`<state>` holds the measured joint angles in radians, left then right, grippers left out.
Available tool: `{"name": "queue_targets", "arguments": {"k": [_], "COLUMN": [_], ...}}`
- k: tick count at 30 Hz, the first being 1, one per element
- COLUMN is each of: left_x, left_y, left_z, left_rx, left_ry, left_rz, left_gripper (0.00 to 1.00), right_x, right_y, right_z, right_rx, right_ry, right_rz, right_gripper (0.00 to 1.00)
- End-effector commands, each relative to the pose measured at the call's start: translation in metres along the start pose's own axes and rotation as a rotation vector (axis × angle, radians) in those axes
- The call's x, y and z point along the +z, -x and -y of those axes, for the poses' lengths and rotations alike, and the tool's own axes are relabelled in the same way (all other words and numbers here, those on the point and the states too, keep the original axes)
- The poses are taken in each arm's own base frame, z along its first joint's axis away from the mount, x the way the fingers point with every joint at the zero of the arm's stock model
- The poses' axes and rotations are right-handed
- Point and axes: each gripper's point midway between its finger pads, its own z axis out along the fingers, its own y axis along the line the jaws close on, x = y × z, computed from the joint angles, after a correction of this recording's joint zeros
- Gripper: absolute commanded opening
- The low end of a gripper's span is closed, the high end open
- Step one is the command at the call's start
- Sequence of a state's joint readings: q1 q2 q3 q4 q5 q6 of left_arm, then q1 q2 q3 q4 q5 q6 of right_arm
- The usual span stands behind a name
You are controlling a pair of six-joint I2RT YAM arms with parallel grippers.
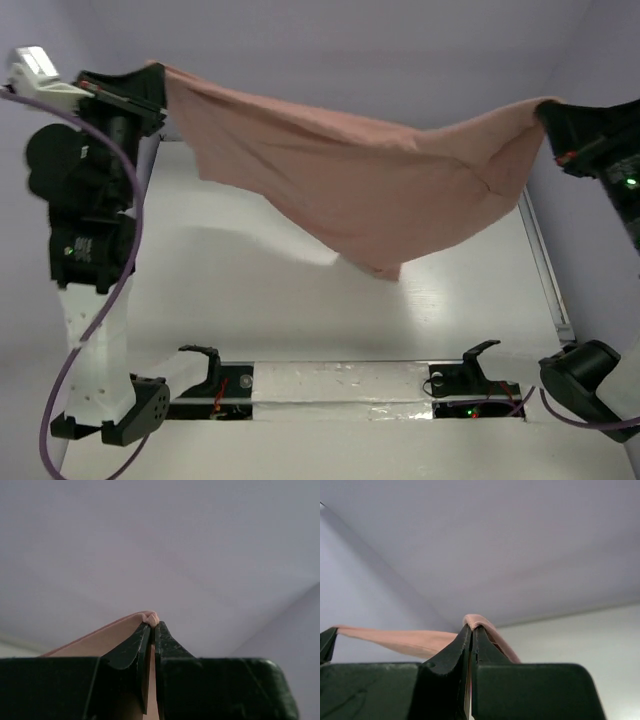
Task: Fold and stack the t-shirts
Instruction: Flatten the tshirt out
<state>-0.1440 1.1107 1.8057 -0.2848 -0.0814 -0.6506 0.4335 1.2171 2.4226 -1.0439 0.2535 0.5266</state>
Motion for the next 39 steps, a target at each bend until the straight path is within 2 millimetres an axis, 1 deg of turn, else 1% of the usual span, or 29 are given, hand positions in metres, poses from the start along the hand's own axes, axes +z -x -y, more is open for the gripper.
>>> {"name": "queue_targets", "arguments": {"k": [1,3,5,7,8,10,11,14,15,17,18,19,20,21,22,24,25,26,27,28,29,30,32,33,34,35,36,37,39], "left_x": [-0.031,-0.044,-0.051,-0.042,-0.037,-0.016,0.000,0.027,0.044,0.062,0.079,0.088,0.095,0.110,0.117,0.136,0.142,0.148,0.160,0.165,0.171,0.182,0.191,0.198,0.200,0.200,0.198,0.197,0.191], "left_y": [0.060,0.089,0.104,0.100,0.097,0.077,0.061,0.031,0.013,-0.009,-0.033,-0.042,-0.055,-0.077,-0.084,-0.114,-0.119,-0.123,-0.131,-0.133,-0.131,-0.127,-0.117,-0.105,-0.098,-0.090,-0.072,-0.061,-0.045], "left_z": [0.039,0.054,0.061,0.055,0.052,0.036,0.023,-0.003,-0.021,-0.042,-0.062,-0.075,-0.083,-0.100,-0.111,-0.126,-0.129,-0.135,-0.140,-0.139,-0.142,-0.136,-0.129,-0.115,-0.105,-0.096,-0.083,-0.081,-0.060], "left_rx": [0.000,0.002,-0.010,-0.003,-0.001,0.014,0.023,0.042,0.054,0.057,0.066,0.071,0.067,0.073,0.072,0.057,0.055,0.054,0.052,0.051,0.050,0.044,0.027,0.015,0.005,-0.004,-0.016,-0.030,-0.065], "left_ry": [-0.071,-0.087,-0.092,-0.065,-0.052,-0.007,0.032,0.091,0.126,0.164,0.201,0.226,0.235,0.263,0.280,0.285,0.289,0.294,0.296,0.291,0.291,0.273,0.250,0.217,0.193,0.169,0.130,0.116,0.047], "left_rz": [0.128,0.195,0.239,0.235,0.229,0.188,0.157,0.099,0.063,0.027,-0.015,-0.031,-0.061,-0.096,-0.110,-0.171,-0.179,-0.189,-0.203,-0.208,-0.206,-0.196,-0.179,-0.159,-0.147,-0.134,-0.089,-0.068,-0.051], "left_gripper": [0.00,0.00,0.00,0.00,0.00,0.00,0.00,0.00,0.00,0.00,0.00,0.00,0.00,0.00,0.00,0.00,0.00,0.00,0.00,0.00,0.00,0.00,0.00,0.00,0.00,0.00,0.00,0.00,0.00], "right_x": [-0.038,-0.048,-0.057,-0.053,-0.036,-0.006,0.035,0.094,0.127,0.157,0.167,0.191,0.202,0.208,0.233,0.251,0.261,0.273,0.278,0.284,0.288,0.289,0.287,0.283,0.279,0.274,0.262,0.254,0.242], "right_y": [0.050,0.070,0.085,0.095,0.087,0.076,0.047,0.017,-0.002,-0.002,0.000,-0.002,-0.005,0.003,-0.013,-0.020,-0.026,-0.034,-0.036,-0.037,-0.036,-0.029,-0.011,-0.001,0.010,0.018,0.034,0.047,0.058], "right_z": [-0.005,-0.013,-0.016,-0.016,-0.014,-0.015,-0.005,0.007,0.017,0.044,0.050,0.073,0.078,0.077,0.095,0.111,0.114,0.128,0.138,0.138,0.144,0.146,0.134,0.131,0.121,0.113,0.103,0.096,0.082], "right_rx": [-0.044,-0.038,-0.035,-0.047,-0.065,-0.112,-0.178,-0.256,-0.262,-0.238,-0.211,-0.222,-0.223,-0.221,-0.224,-0.218,-0.218,-0.217,-0.204,-0.199,-0.193,-0.178,-0.169,-0.154,-0.154,-0.155,-0.156,-0.160,-0.164], "right_ry": [0.031,0.066,0.079,0.068,0.044,0.025,-0.028,-0.094,-0.113,-0.099,-0.099,-0.142,-0.125,-0.104,-0.127,-0.121,-0.109,-0.129,-0.140,-0.131,-0.134,-0.130,-0.088,-0.077,-0.048,-0.030,-0.012,0.007,0.039], "right_rz": [0.155,0.229,0.288,0.331,0.311,0.291,0.217,0.161,0.116,0.078,0.083,0.082,0.068,0.087,0.055,0.034,0.026,0.011,0.009,0.012,0.018,0.036,0.090,0.116,0.149,0.172,0.210,0.249,0.275], "right_gripper": [0.00,0.00,0.00,0.00,0.00,0.00,0.00,0.00,0.00,0.00,0.00,0.00,0.00,0.00,0.00,0.00,0.00,0.00,0.00,0.00,0.00,0.00,0.00,0.00,0.00,0.00,0.00,0.00,0.00]}}
